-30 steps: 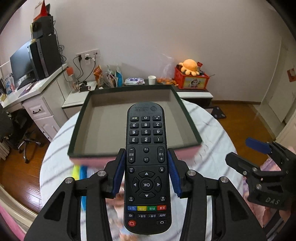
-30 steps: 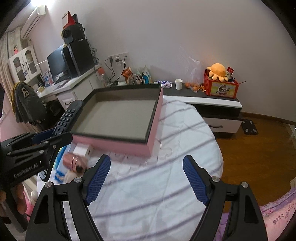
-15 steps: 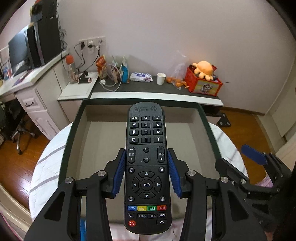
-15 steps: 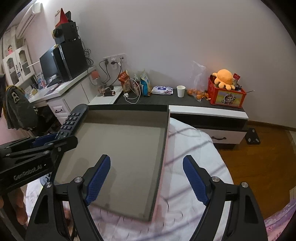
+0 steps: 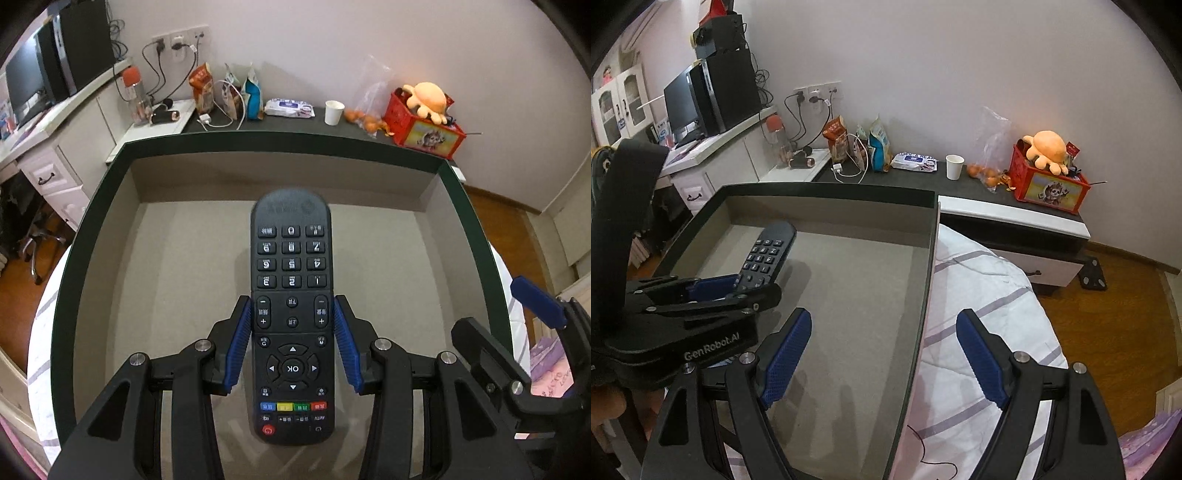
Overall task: Organize rigid objects
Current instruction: 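Carry the remote over the pink box and lower it inside with the left tool, then open the left tool to release the remote and withdraw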
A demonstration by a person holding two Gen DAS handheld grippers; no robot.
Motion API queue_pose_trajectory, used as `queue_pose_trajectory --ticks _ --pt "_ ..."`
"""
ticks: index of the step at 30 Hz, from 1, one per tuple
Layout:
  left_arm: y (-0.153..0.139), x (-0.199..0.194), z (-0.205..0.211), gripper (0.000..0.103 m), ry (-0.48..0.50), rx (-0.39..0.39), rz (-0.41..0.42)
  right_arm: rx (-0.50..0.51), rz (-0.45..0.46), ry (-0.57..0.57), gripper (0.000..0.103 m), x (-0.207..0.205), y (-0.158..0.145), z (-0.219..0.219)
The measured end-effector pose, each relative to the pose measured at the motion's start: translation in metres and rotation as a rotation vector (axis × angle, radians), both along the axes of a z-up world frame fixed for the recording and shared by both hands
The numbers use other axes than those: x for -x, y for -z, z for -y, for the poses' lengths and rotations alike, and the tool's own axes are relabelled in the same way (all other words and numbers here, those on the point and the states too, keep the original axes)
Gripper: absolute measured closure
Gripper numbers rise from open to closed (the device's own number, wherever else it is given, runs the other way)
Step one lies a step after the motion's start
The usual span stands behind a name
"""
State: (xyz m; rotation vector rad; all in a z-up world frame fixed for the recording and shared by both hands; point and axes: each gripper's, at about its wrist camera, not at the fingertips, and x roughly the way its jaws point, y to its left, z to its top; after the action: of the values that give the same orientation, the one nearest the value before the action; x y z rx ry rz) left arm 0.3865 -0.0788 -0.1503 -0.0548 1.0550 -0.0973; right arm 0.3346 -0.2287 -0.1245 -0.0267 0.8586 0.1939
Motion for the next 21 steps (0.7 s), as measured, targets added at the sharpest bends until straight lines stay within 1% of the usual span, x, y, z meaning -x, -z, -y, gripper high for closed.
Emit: queue_pose_trajectory --ticks 4,6,7,8,9,10,12,14,15,17,21 --pt "0.003 -0.002 0.000 0.058 -0.003 0.006 -0.019 -0.001 -0.010 0.000 0.021 -0.001 0.002 -0.001" --pt "0.003 0.000 0.001 0.054 -0.001 -0.003 -0.018 0.004 -0.015 -0.001 0.021 -0.001 0.002 -0.001" --pt "0.002 -0.001 0.002 0.047 0.001 -0.008 -0.018 0.004 -0.016 0.000 0.021 0.000 0.002 -0.001" --pt "0.000 0.000 0.002 0.037 -0.002 -0.008 -0.015 0.005 -0.017 0.001 0.021 0.001 0.001 0.000" --pt "-0.002 0.002 0.001 0.032 -0.006 -0.010 -0.009 0.007 -0.017 0.001 0.021 0.003 0.001 0.001" --pt "-0.006 0.004 -0.001 0.026 -0.013 -0.015 0.001 0.007 -0.016 0.003 0.021 0.005 0.000 0.001" --pt "-0.019 0.014 -0.003 0.020 -0.023 -0.024 0.039 0.008 -0.007 0.014 0.021 0.009 -0.005 0.003" --pt "-0.033 0.026 -0.006 0.007 -0.030 -0.061 0.076 0.001 0.004 0.012 0.021 0.014 -0.010 0.004" --pt "-0.040 0.035 -0.010 0.003 -0.039 -0.086 0.099 -0.005 0.013 0.010 0.021 0.019 -0.015 0.004" --pt "-0.055 0.055 -0.017 0.001 -0.062 -0.125 0.148 -0.016 0.025 0.003 0.021 0.028 -0.022 0.003" --pt "-0.079 0.093 -0.034 0.000 -0.080 -0.130 0.205 -0.020 0.050 -0.014 0.021 0.050 -0.037 -0.007"
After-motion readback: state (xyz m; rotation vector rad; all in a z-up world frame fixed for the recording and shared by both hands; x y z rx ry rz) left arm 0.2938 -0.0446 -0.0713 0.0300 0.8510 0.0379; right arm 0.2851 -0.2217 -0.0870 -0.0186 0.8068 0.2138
